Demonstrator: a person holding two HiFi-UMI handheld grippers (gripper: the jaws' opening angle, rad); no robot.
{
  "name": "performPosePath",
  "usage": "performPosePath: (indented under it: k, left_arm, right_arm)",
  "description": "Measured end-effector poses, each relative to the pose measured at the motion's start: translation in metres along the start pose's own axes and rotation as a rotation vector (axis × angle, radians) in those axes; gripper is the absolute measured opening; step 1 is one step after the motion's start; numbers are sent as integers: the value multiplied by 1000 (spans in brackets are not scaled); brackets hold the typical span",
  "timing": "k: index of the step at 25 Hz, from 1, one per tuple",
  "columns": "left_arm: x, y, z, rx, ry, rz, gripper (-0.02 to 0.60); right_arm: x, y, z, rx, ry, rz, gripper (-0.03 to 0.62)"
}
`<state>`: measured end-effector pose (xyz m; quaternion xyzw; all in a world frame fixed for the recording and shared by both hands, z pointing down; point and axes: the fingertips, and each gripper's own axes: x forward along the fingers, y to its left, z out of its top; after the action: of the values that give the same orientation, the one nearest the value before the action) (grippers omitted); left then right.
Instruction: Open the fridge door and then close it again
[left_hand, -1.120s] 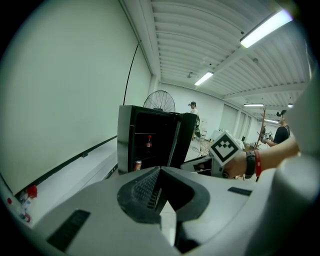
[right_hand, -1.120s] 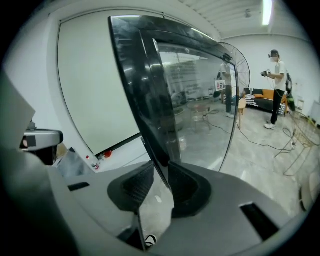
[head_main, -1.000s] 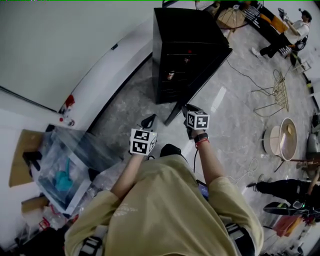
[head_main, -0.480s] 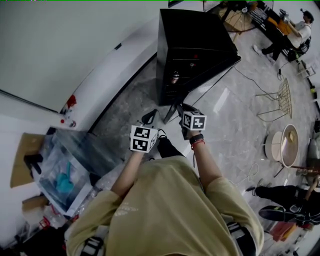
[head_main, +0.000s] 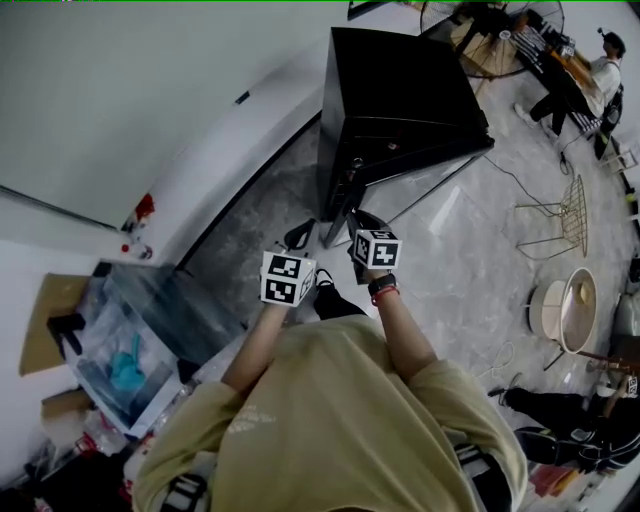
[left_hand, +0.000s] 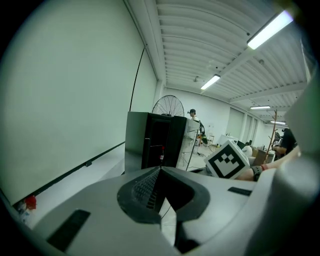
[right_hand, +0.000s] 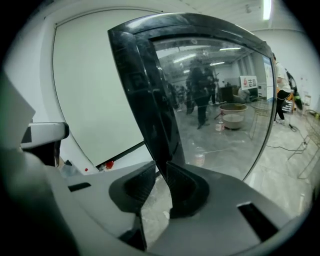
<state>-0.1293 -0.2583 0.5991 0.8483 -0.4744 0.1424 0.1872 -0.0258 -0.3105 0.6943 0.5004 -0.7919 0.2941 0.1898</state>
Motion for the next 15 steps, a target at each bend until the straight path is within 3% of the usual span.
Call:
performPosePath:
  k: [15]
  left_arm:
    - [36, 29, 14, -16, 7, 55, 18]
  right_arm:
    - [52, -4, 41, -19, 2, 65, 60]
